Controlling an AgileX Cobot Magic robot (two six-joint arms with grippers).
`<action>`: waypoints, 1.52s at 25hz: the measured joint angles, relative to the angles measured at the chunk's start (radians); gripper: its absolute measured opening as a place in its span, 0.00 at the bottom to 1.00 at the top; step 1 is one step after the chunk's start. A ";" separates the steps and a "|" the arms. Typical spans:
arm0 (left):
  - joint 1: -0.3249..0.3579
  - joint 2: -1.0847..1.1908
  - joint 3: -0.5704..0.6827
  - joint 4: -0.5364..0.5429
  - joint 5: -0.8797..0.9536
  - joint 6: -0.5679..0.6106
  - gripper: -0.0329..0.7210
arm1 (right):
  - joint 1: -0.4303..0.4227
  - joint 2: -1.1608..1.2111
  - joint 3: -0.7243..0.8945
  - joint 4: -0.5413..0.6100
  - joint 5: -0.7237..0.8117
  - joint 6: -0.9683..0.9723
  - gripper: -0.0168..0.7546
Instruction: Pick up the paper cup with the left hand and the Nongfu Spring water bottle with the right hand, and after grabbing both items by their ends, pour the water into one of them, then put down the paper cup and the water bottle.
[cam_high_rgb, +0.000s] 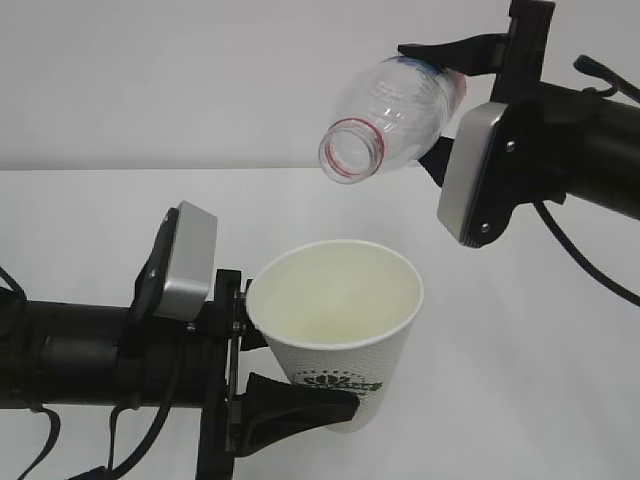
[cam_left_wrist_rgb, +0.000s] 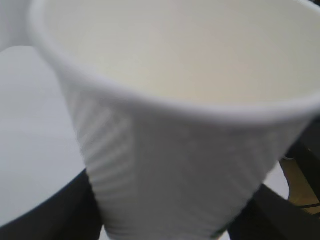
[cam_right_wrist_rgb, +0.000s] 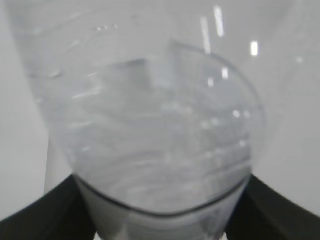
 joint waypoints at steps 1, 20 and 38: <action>0.000 0.000 0.000 0.000 0.000 0.000 0.68 | 0.000 0.000 0.000 0.009 0.000 -0.011 0.66; 0.000 0.000 0.000 0.002 0.000 0.000 0.68 | 0.000 0.000 0.000 0.035 -0.049 -0.090 0.66; 0.000 0.000 0.000 0.002 0.000 0.000 0.68 | 0.000 0.000 0.000 0.053 -0.051 -0.111 0.66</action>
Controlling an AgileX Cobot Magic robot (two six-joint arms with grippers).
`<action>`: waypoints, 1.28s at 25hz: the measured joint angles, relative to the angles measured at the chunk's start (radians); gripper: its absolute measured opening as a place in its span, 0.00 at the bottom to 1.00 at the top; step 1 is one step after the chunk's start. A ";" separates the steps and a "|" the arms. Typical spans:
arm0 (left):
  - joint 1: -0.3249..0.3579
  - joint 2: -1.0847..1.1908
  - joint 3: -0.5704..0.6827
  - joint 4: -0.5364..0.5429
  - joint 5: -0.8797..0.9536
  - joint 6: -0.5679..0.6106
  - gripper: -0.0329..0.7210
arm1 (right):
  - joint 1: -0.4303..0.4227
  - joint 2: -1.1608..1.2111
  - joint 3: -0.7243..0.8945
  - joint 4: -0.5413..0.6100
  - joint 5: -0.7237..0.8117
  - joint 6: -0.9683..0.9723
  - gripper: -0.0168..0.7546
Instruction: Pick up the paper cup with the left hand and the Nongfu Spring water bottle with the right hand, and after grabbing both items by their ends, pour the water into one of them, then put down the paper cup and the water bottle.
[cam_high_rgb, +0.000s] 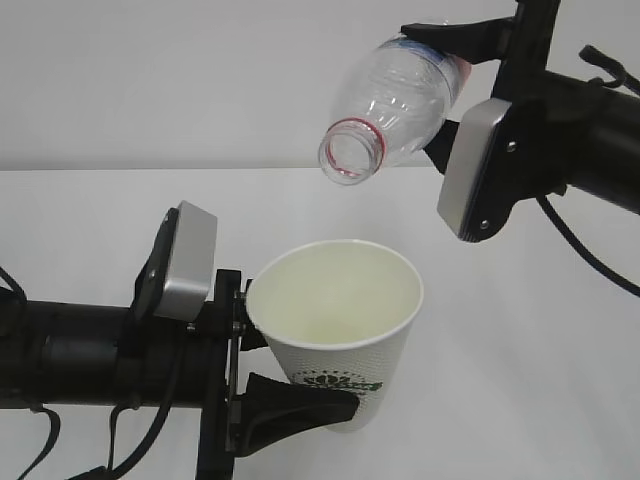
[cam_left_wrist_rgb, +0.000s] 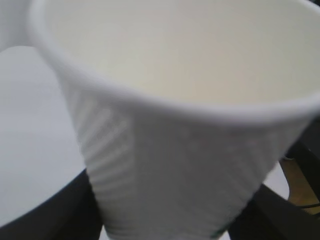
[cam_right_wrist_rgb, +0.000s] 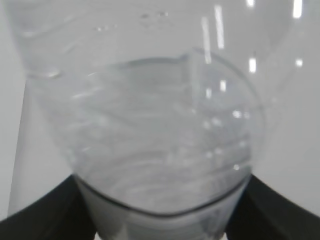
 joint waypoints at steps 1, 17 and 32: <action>0.000 0.000 0.000 -0.002 0.000 0.000 0.68 | 0.000 0.000 0.000 0.000 0.000 -0.003 0.66; 0.000 0.000 0.000 -0.016 0.000 0.000 0.68 | 0.000 0.000 0.000 0.000 0.000 -0.010 0.66; 0.000 0.000 0.000 -0.033 -0.005 0.002 0.68 | 0.000 0.000 0.000 0.000 -0.002 -0.014 0.66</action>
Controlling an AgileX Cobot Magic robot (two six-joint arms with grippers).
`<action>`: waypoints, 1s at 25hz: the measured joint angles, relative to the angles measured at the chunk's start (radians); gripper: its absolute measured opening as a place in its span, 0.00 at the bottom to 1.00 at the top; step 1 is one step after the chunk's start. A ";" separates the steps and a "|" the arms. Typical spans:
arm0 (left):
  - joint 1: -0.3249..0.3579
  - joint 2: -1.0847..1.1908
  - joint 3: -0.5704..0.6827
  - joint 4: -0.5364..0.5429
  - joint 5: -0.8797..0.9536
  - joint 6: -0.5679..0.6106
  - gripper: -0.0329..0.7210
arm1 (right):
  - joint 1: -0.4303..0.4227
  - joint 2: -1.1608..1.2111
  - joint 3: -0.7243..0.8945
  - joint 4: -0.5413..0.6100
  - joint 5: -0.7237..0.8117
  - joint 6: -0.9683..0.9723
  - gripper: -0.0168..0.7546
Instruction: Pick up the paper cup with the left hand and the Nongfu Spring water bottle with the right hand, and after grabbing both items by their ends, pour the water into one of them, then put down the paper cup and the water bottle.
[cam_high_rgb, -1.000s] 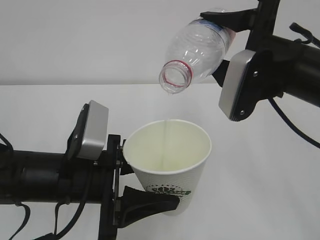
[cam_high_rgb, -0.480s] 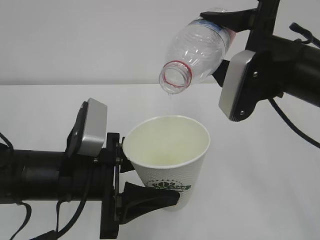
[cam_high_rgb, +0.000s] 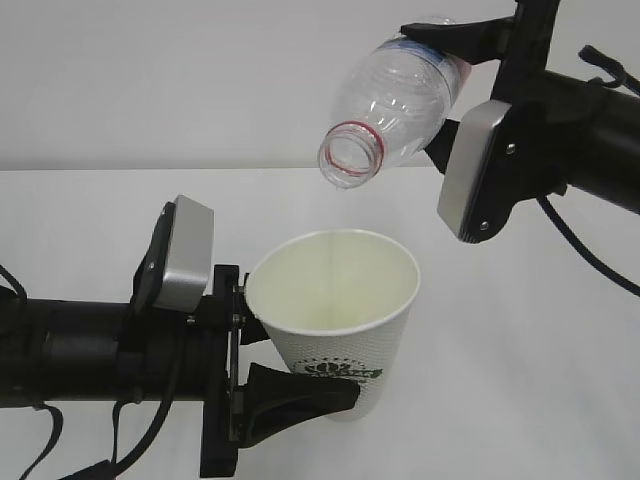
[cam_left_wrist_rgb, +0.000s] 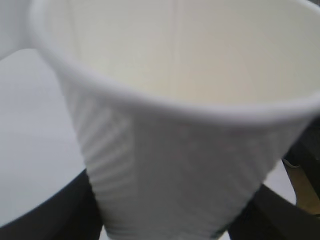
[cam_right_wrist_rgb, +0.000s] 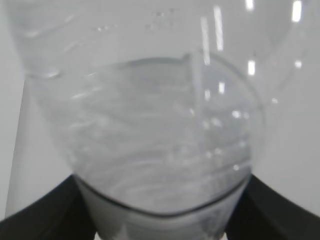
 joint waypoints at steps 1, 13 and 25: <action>0.000 0.000 0.000 0.000 0.000 0.000 0.68 | 0.000 0.000 0.000 0.000 0.000 0.000 0.66; 0.000 0.000 0.000 -0.001 0.000 0.000 0.68 | 0.000 0.000 0.000 0.000 0.000 -0.001 0.66; 0.000 0.000 0.000 -0.002 0.000 0.000 0.68 | 0.000 0.000 0.000 0.002 0.000 -0.020 0.66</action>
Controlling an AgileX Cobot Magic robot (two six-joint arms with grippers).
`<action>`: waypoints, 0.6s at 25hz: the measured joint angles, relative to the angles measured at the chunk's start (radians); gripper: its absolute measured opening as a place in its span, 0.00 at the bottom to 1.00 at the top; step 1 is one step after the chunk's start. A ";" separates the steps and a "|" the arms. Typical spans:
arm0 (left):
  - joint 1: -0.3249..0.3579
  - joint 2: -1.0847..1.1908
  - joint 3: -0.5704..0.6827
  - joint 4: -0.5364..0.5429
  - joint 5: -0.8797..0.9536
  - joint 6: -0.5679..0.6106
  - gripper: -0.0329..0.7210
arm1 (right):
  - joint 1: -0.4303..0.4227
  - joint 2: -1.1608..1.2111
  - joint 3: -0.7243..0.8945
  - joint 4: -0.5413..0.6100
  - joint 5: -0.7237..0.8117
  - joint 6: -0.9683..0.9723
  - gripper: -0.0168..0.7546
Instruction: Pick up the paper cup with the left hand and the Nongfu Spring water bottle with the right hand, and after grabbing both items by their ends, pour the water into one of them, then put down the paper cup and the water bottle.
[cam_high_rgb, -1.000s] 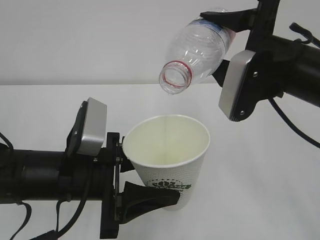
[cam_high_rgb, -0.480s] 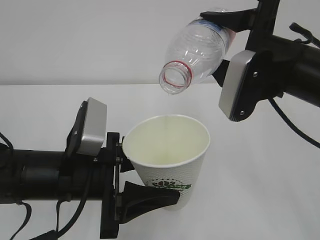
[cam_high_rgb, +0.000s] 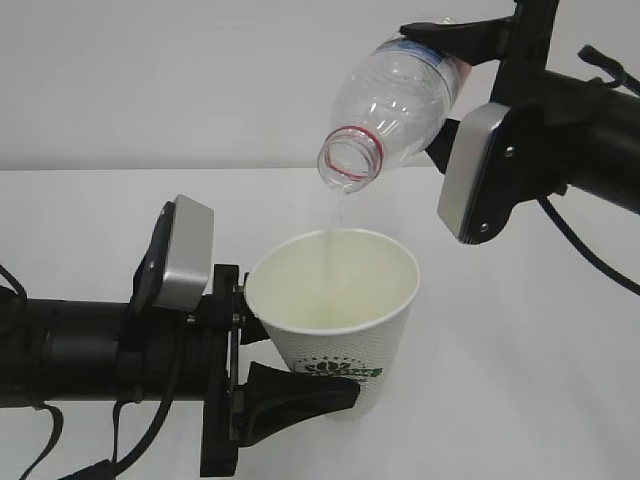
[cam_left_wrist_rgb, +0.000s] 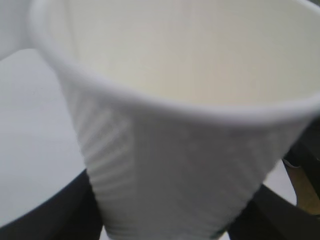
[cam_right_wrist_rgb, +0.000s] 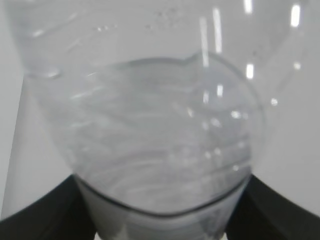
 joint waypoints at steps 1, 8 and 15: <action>0.000 0.000 0.000 0.000 0.000 0.000 0.68 | 0.000 0.000 0.000 0.000 0.000 0.000 0.66; 0.000 0.000 0.000 0.000 0.000 0.000 0.68 | 0.000 0.000 0.000 0.000 0.000 -0.002 0.66; 0.000 0.000 0.000 0.000 0.000 0.000 0.68 | 0.000 0.000 0.000 0.000 0.000 -0.004 0.66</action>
